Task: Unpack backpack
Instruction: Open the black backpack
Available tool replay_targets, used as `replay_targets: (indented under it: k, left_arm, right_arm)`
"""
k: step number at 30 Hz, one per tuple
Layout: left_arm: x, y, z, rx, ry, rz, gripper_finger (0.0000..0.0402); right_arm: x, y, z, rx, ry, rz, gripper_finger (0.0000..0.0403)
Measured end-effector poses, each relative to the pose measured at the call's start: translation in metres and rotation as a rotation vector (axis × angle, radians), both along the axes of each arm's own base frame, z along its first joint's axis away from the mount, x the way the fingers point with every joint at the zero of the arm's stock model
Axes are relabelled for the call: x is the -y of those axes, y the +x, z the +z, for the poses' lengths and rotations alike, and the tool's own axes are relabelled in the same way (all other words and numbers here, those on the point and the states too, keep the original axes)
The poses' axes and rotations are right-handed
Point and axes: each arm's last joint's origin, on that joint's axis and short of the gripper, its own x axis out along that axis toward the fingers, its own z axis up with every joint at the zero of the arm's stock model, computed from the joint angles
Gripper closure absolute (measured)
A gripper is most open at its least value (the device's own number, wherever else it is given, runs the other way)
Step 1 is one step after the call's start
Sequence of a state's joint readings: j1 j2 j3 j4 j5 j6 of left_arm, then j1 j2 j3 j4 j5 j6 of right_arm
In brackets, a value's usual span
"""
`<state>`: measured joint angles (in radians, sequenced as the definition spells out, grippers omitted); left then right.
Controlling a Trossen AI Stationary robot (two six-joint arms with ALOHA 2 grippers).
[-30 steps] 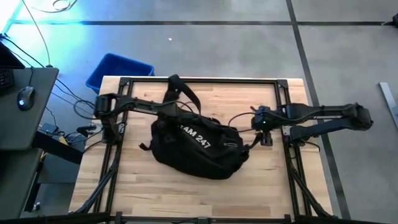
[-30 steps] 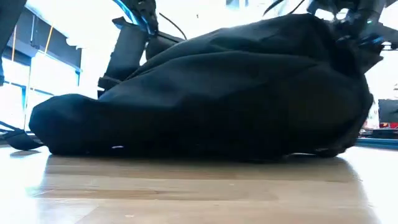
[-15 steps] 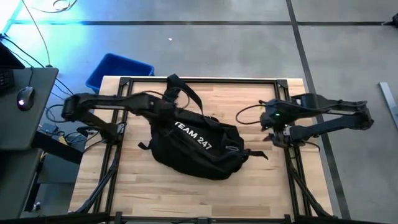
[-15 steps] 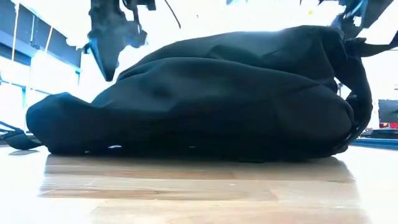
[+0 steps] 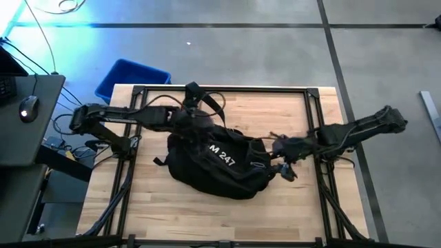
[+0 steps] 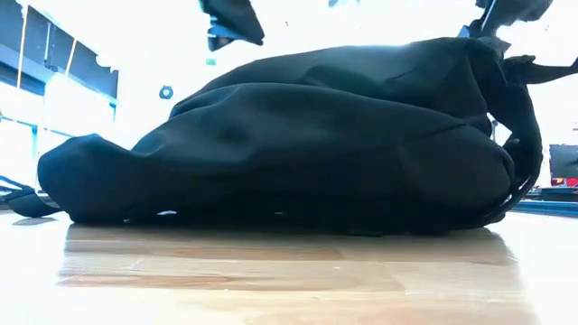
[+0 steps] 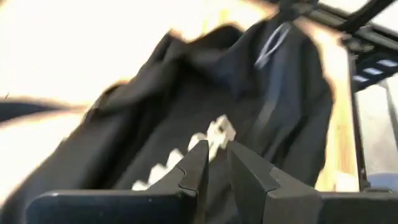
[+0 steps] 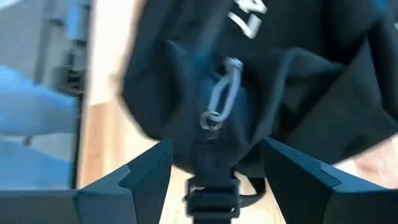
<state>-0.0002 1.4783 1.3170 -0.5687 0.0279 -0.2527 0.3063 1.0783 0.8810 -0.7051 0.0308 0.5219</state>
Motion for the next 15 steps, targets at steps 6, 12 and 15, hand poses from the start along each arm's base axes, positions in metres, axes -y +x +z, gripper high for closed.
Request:
replay_targets:
  k: [6, 12, 15]
  left_arm:
    - [0.002, 0.049, -0.03, 0.147, -0.008, -0.279, 0.0347]
    - [0.019, 0.085, -0.063, 0.254, -0.065, -0.412, 0.0336]
    - [0.028, 0.094, -0.072, 0.249, -0.07, -0.435, 0.0333]
  right_arm:
    - [-0.02, 0.021, -0.026, -0.098, 0.025, -0.068, 0.0138]
    - [-0.033, 0.036, -0.053, -0.188, 0.001, -0.086, 0.0164]
    - [-0.036, 0.041, -0.062, -0.217, -0.023, -0.104, 0.0191]
